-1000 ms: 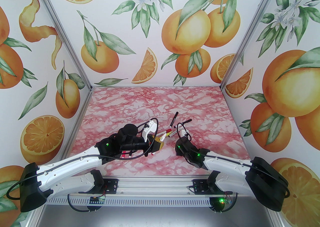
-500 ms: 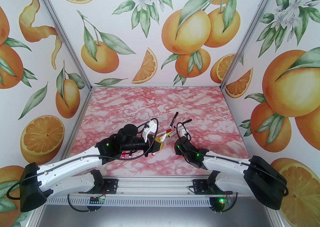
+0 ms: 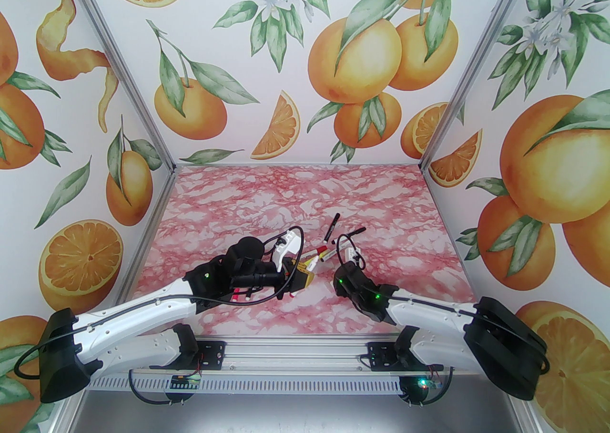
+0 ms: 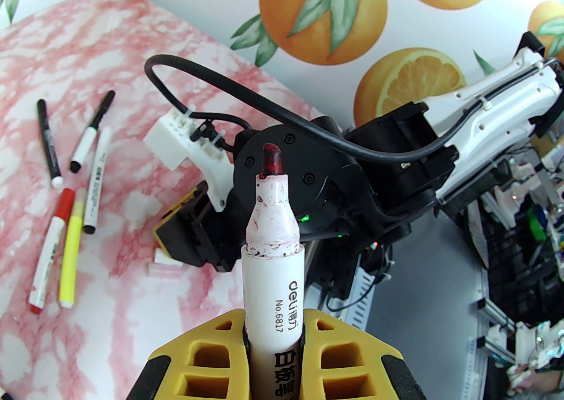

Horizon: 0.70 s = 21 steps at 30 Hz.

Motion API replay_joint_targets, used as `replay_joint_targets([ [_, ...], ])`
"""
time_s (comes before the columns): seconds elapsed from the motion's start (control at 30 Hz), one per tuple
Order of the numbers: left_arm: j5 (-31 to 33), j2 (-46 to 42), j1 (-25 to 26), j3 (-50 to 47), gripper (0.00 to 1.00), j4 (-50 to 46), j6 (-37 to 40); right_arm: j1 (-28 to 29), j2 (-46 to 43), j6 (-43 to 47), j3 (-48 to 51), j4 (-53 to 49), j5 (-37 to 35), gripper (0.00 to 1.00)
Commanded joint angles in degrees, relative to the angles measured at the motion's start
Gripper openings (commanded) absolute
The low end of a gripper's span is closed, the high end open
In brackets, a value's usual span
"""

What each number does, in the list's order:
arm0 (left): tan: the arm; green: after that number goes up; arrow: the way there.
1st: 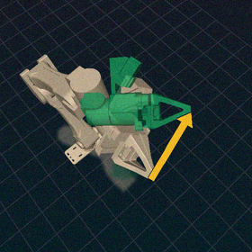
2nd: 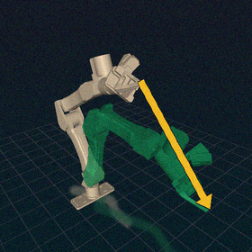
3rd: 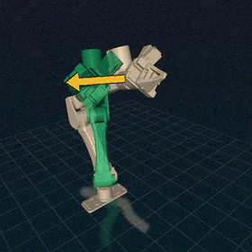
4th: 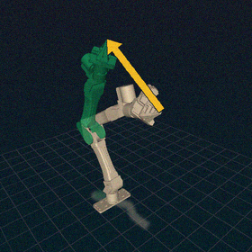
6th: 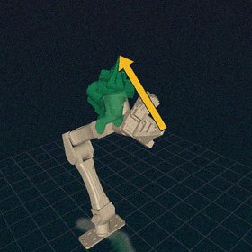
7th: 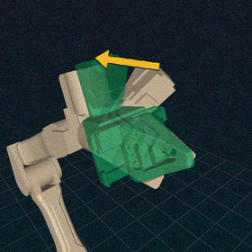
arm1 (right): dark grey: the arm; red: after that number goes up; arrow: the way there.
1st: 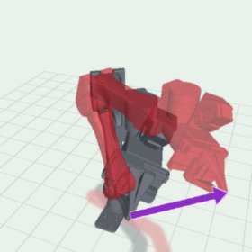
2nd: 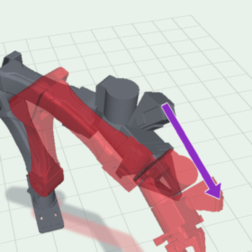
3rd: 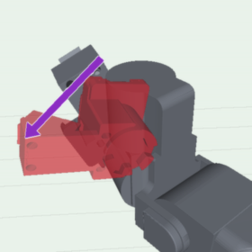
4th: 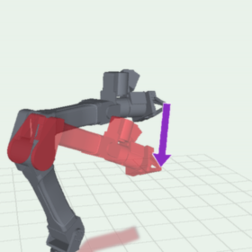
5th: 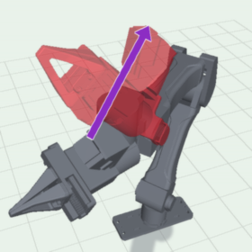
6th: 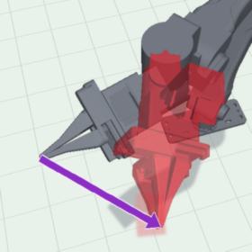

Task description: Open the pen caps

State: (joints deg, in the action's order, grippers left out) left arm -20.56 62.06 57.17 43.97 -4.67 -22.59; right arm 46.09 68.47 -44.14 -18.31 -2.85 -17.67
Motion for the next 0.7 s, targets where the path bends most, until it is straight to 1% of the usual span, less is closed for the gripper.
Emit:
replay_joint_targets([
  [0.0,-0.21,0.34,0.43,-0.26,0.01,1.84,-0.59,0.25,-1.59,-0.28,-0.58,-1.04,-1.0,0.29],
  [0.1,0.22,0.35,0.45,-0.11,0.01,1.69,-0.61,0.26,-3.1,-0.17,-1.4,-2.33,-0.87,0.31],
  [0.17,2.35,0.19,0.5,0.2,0.01,0.48,-0.7,0.25,-4.53,-0.13,-1.81,-3.48,-0.71,0.31],
  [0.2,4.27,0.08,0.5,0.28,0.01,-0.7,-0.95,0.32,-5.33,-0.16,-2.06,-4.08,-0.57,0.32],
  [0.3,14.09,0.29,0.56,0.68,0.03,-7.61,-1.76,0.34,-8.79,0.5,-3.24,-6.91,0.45,0.35],
  [0.4,19.95,-0.05,0.55,-0.46,0.03,-11.15,-3.39,0.71,-13.01,2.71,-4.59,-9.85,2.46,0.38],
  [0.57,28.77,-1.24,0.52,-3.82,0.01,-14.19,-7.25,0.89,-22.14,6.24,-6.76,-15.43,7.3,0.55],
  [0.63,31.14,-0.99,0.03,-4.62,0.01,-15.75,-8.75,0.89,-25.61,7.2,-7.74,-17.6,9.91,0.63],
  [0.67,31.45,-0.67,-0.44,-4.82,0.01,-16.49,-9.49,0.9,-27.11,7.53,-8.21,-18.65,11.05,0.69],
])
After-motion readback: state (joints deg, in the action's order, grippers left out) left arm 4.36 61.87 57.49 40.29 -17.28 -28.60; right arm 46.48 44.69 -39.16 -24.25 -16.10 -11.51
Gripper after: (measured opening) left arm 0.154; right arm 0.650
